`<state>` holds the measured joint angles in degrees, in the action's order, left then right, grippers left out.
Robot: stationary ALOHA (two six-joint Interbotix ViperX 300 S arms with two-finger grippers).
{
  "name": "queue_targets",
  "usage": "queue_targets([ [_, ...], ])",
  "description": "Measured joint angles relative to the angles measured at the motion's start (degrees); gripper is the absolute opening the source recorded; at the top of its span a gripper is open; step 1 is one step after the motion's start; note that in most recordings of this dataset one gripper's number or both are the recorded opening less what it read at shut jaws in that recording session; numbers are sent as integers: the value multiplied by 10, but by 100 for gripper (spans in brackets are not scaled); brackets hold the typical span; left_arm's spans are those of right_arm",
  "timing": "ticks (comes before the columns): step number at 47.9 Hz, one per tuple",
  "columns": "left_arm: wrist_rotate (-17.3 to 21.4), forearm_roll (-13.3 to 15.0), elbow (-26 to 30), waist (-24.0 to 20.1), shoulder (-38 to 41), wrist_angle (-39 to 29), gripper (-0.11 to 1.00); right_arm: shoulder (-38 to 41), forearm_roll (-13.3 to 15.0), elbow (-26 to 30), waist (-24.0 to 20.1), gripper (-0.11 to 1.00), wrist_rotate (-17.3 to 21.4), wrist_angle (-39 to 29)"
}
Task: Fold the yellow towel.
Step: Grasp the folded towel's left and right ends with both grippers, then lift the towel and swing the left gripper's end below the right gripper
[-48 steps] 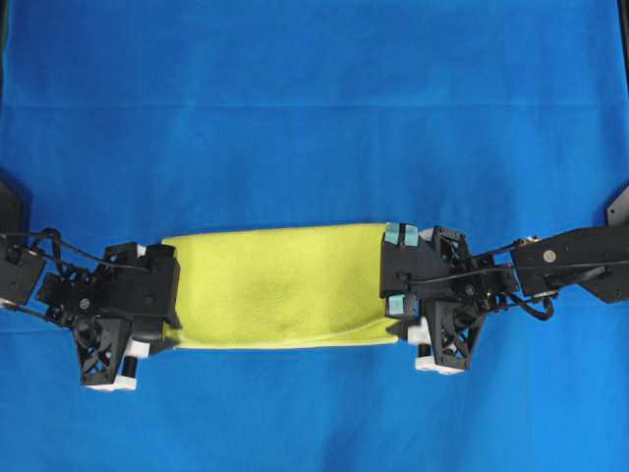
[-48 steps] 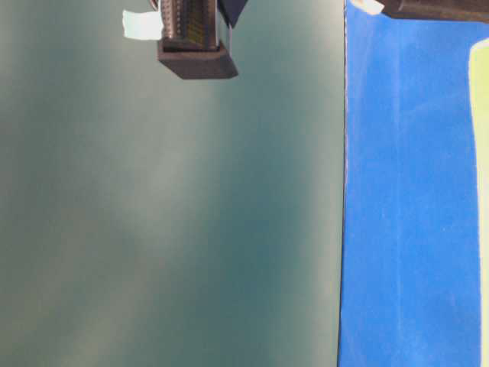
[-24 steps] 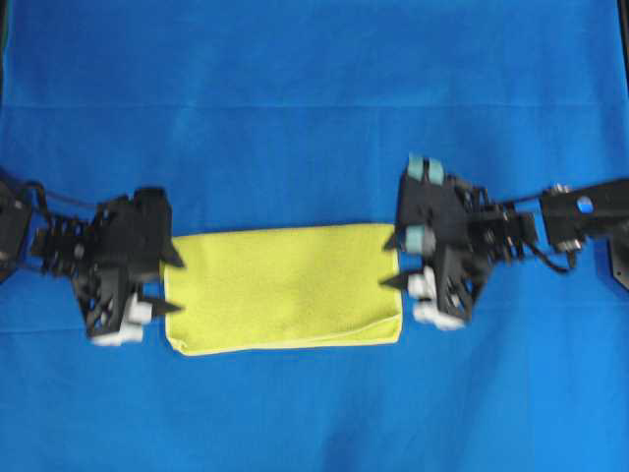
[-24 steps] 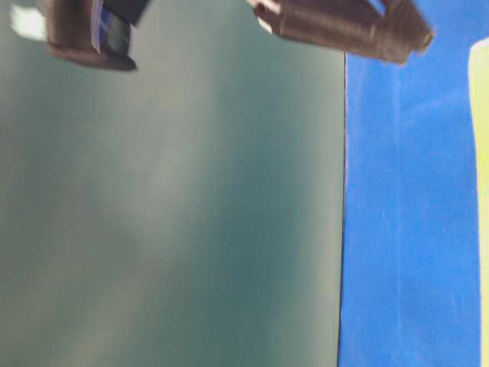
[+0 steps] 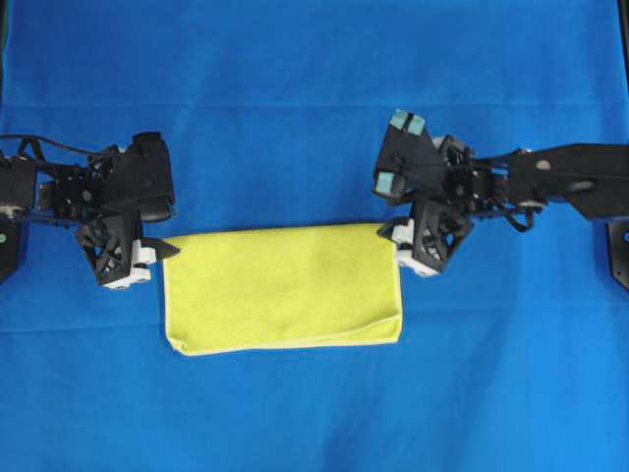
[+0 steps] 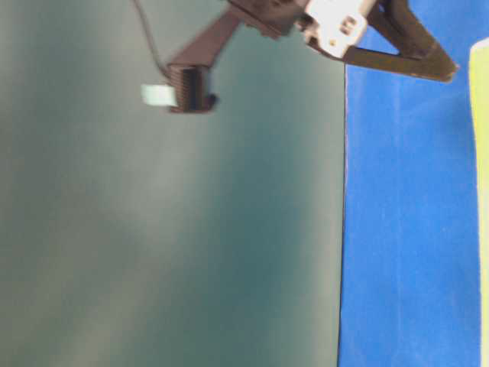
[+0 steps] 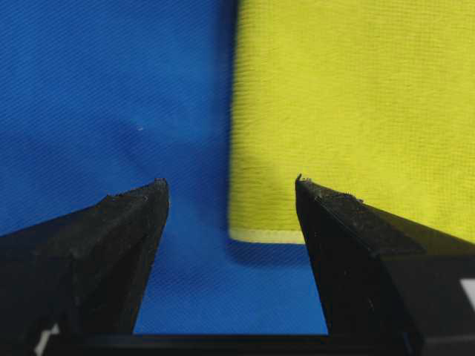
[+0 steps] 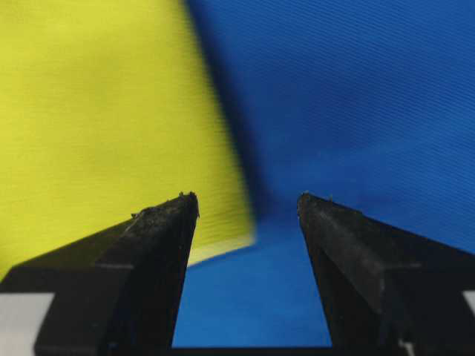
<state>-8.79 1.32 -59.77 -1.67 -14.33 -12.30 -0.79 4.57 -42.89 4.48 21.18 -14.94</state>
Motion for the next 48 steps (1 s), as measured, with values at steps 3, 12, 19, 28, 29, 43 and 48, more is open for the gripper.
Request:
queue_targets([
  [3,0,0,-2,0,6,10,66,10,4,0,0,60,0,4],
  [12,-1,0,-2,4,29,31,66,27,5,-1,-4,60,0,18],
  [19,-1,-1,0,6,60,33,62,33,5,-1,-10,60,0,19],
  [28,1,0,5,3,78,34,47,50,5,-1,-13,52,0,26],
  [29,1,0,5,2,78,34,43,53,5,0,-12,50,0,26],
  [43,-4,0,11,5,80,13,4,58,5,0,-17,3,1,31],
  [48,-3,0,14,6,81,4,4,58,5,0,-17,3,1,31],
])
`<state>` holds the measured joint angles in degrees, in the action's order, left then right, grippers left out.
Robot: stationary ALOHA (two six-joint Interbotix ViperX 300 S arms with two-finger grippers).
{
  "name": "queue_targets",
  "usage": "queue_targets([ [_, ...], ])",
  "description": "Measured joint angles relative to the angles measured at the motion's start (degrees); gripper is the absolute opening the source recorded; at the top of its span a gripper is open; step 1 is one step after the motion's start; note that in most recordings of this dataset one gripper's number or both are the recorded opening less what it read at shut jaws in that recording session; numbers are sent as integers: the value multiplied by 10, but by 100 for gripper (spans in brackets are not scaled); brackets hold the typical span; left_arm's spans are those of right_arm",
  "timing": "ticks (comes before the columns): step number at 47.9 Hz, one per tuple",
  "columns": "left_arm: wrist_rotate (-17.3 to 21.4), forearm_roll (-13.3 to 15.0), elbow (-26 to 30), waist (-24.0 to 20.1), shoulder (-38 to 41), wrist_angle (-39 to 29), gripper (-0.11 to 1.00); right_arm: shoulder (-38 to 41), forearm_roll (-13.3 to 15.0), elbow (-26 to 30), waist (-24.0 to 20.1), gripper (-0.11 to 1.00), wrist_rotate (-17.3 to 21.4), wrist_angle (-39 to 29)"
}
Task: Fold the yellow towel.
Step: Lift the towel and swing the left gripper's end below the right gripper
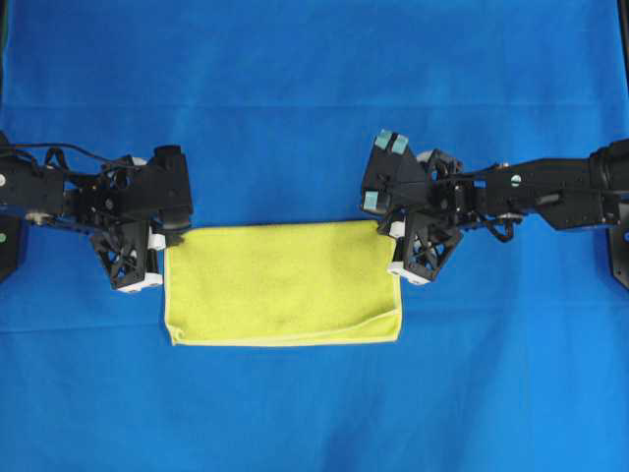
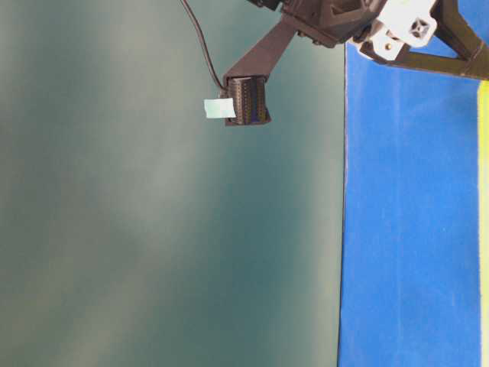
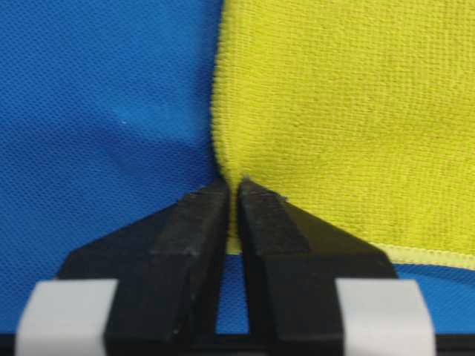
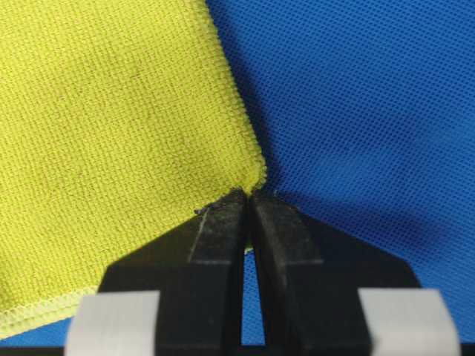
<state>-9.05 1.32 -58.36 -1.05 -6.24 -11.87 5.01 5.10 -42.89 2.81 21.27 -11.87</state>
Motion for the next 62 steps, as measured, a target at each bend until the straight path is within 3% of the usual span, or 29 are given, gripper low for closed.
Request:
queue_targets([
  [9,-3,0,10,3,0,-22,4,-1,-3,2,0,3,0,-3],
  [16,-2,0,38,5,-18,-83,4,-21,-3,4,-1,3,0,-33],
  [26,0,0,84,18,-93,-186,4,-117,-3,15,-4,3,0,-117],
  [36,1,-1,106,28,-159,-234,4,-214,-1,30,-10,3,0,-184],
  [51,0,-1,106,35,-197,-221,4,-233,7,27,-8,3,1,-156],
  [62,3,0,114,62,-175,-130,4,-233,27,25,63,3,21,-147],
])
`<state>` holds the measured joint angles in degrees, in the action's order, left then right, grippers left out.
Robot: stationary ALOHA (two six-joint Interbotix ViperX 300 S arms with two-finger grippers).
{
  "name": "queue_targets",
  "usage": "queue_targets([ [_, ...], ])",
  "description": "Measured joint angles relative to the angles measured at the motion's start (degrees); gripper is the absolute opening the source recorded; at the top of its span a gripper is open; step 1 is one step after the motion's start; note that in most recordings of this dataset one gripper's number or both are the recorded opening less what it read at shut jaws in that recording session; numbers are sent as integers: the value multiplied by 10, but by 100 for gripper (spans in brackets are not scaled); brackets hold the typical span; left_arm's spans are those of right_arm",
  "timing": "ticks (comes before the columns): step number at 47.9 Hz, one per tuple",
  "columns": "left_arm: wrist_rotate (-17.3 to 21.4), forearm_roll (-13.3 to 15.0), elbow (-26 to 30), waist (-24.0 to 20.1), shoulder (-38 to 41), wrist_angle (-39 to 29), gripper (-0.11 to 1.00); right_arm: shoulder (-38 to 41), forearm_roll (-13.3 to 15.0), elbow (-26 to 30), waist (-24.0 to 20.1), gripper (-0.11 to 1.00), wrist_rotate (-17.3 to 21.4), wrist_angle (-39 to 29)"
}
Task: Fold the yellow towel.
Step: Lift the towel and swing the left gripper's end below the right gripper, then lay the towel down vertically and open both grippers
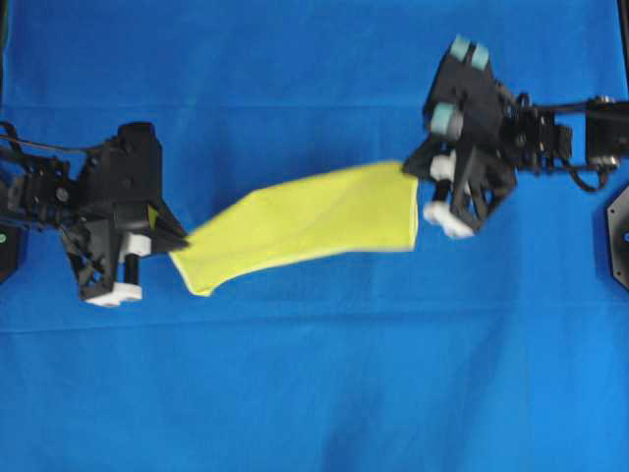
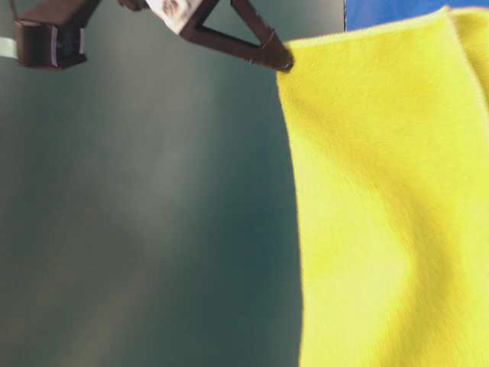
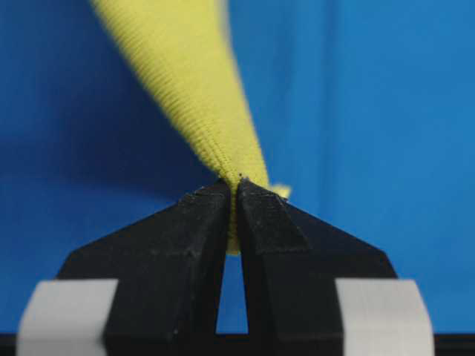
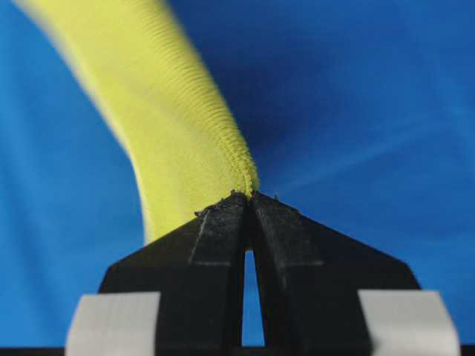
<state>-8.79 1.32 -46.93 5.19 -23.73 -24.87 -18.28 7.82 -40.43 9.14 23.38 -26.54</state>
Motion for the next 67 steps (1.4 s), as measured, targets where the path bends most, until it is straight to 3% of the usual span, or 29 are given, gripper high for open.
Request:
queue_targets([
  [7,16,-1,33,20,38,54,4,0,22,0,57,3,4,12],
  [17,92,-1,117,41,119,103,4,19,35,17,121,3,2,62],
  [22,116,-2,156,46,154,113,4,40,47,37,134,3,-3,83],
  [28,119,-3,195,45,193,127,4,68,63,65,145,3,-3,98],
  [41,119,-3,225,45,229,152,4,91,75,96,145,3,-4,98],
  [53,127,-3,268,44,288,206,4,47,76,40,156,3,-4,99],
  [67,174,-3,425,44,430,220,4,-82,75,-68,175,3,1,80],
])
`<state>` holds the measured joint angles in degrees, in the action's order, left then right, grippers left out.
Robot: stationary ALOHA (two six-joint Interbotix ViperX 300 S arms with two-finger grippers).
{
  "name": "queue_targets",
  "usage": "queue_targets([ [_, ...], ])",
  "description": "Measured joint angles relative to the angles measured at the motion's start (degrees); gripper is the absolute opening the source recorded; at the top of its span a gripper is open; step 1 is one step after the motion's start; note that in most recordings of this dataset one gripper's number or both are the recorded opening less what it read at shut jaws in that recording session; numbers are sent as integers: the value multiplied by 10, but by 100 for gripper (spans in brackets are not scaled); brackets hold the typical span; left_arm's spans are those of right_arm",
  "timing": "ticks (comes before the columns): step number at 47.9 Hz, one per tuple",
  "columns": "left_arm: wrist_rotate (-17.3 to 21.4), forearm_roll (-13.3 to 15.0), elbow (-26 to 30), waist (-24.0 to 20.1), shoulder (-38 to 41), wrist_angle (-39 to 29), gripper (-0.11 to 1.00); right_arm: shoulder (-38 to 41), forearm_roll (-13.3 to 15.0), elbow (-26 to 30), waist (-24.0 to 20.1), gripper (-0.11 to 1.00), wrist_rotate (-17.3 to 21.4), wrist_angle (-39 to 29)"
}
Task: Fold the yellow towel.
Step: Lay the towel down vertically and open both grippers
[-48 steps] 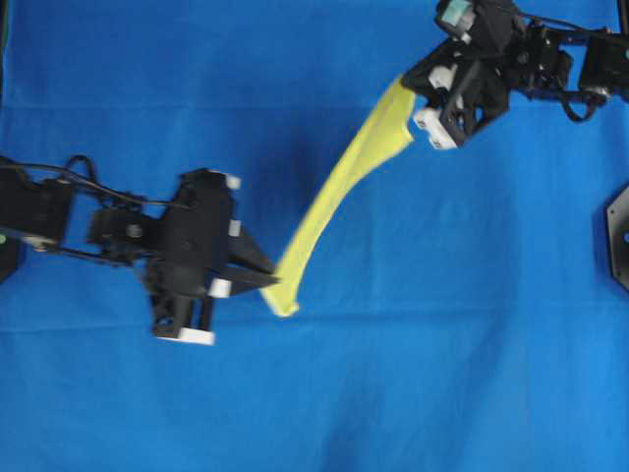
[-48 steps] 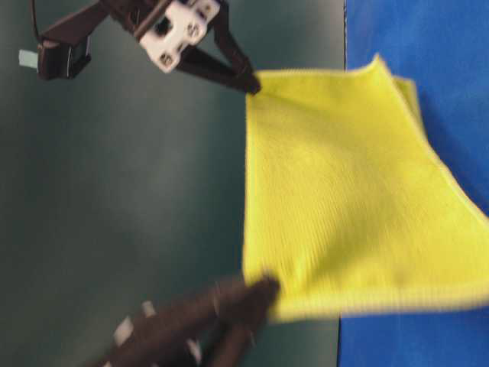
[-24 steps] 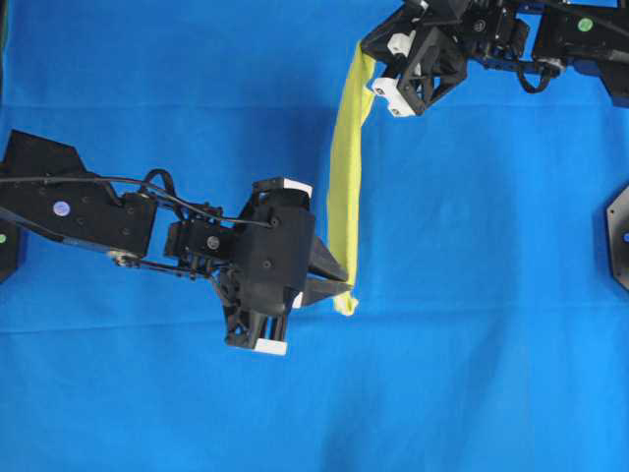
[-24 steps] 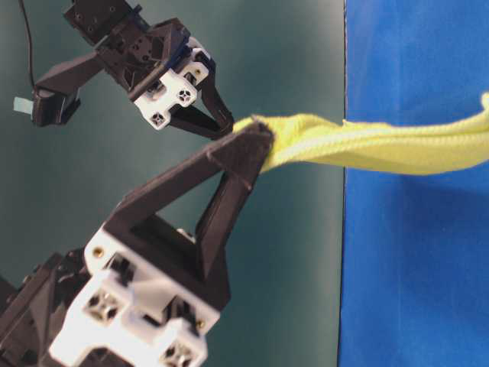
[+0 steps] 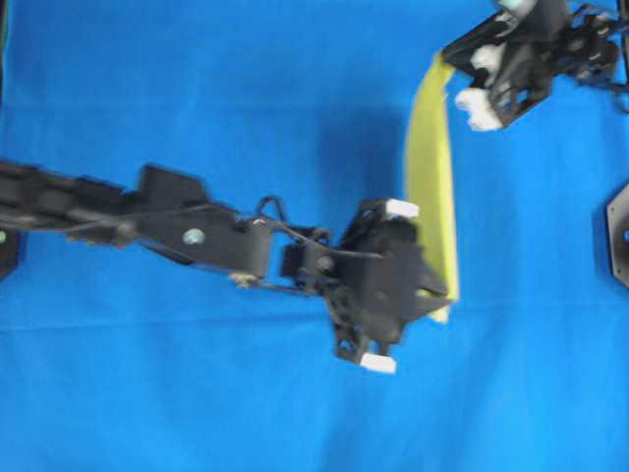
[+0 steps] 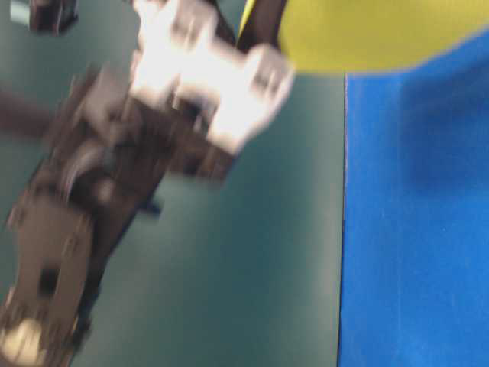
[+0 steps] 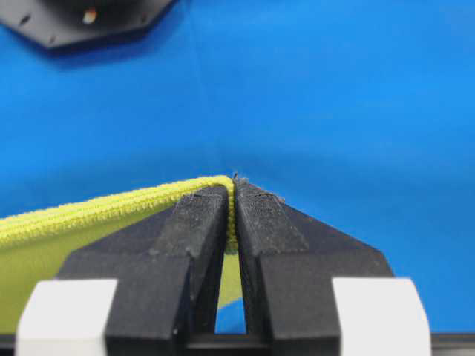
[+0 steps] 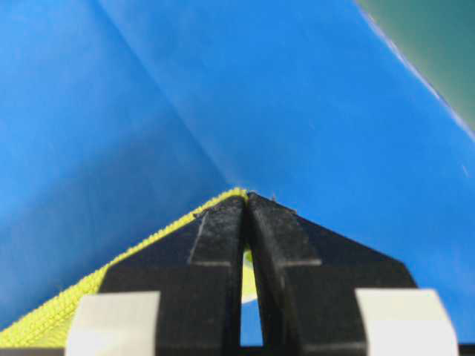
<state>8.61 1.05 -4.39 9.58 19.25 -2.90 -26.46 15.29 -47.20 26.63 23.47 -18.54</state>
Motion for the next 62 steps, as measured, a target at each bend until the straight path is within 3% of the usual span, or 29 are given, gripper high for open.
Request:
queue_targets([
  [7,5,0,51,-1,46,1,4,-20,1,-26,3,3,0,-18],
  [14,-5,0,44,-4,57,4,4,6,1,-33,6,3,1,-10],
  [23,-19,2,-38,-4,43,27,4,88,1,-12,9,3,0,48],
  [41,-88,6,-243,-4,-43,111,4,268,4,120,-25,3,0,99],
  [48,-89,5,-277,-3,-56,123,4,306,4,150,-31,3,-1,102],
  [62,-89,5,-280,-1,-58,125,4,316,9,153,-40,3,-17,122],
])
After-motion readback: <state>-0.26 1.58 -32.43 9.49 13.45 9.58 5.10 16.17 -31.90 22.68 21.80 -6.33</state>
